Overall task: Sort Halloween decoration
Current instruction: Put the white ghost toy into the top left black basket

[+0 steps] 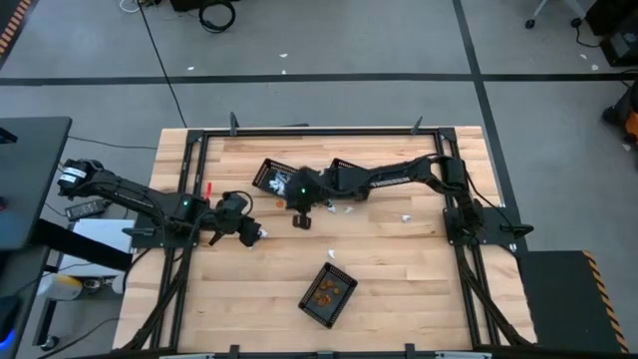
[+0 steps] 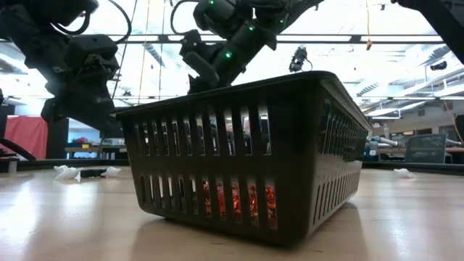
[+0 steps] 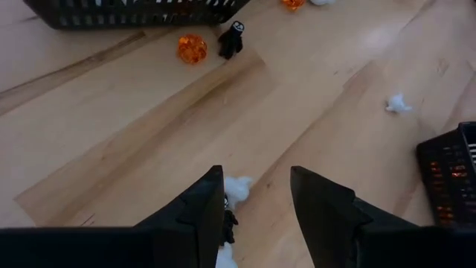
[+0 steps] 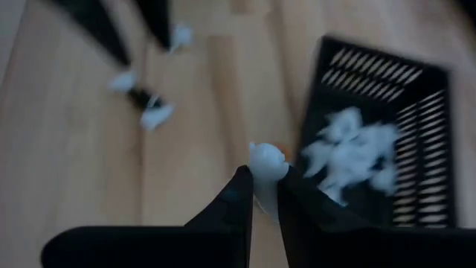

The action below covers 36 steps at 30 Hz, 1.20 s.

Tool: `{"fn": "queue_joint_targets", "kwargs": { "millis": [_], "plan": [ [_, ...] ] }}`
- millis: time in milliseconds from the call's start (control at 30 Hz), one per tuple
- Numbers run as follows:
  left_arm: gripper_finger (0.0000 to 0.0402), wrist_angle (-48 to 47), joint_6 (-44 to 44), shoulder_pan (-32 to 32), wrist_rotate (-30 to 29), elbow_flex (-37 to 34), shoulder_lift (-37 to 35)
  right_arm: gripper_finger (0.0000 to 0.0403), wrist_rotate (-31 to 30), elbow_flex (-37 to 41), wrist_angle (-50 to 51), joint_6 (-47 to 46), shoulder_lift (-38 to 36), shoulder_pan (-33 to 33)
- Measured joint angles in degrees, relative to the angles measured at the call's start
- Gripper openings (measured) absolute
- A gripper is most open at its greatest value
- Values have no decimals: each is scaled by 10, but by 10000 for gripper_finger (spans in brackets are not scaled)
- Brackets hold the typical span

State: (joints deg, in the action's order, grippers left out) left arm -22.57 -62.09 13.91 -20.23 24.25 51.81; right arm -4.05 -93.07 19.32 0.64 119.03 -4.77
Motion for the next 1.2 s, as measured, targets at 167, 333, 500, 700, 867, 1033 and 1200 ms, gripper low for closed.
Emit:
{"fn": "queue_joint_targets", "kwargs": {
  "millis": [167,333,500,700,867,1033,1200],
  "plan": [
    [164,0,-1,1,-2,0,0,52,-4,-28,9,-5,9,-41],
    [164,1,-4,1,-3,0,0,52,4,-77,60,-21,57,-71],
    [164,5,-14,1,-3,0,0,52,-4,-174,88,-63,125,-79],
    [164,-2,-18,1,-3,0,0,53,9,-299,197,-81,201,-91],
    [164,-5,-18,1,-1,0,0,79,50,-357,249,-94,242,-94],
    [164,-5,-18,1,4,0,0,131,77,-365,255,-105,244,-99],
    [164,-2,-21,1,7,0,0,164,89,-365,278,-106,225,-108]
  ]
}}
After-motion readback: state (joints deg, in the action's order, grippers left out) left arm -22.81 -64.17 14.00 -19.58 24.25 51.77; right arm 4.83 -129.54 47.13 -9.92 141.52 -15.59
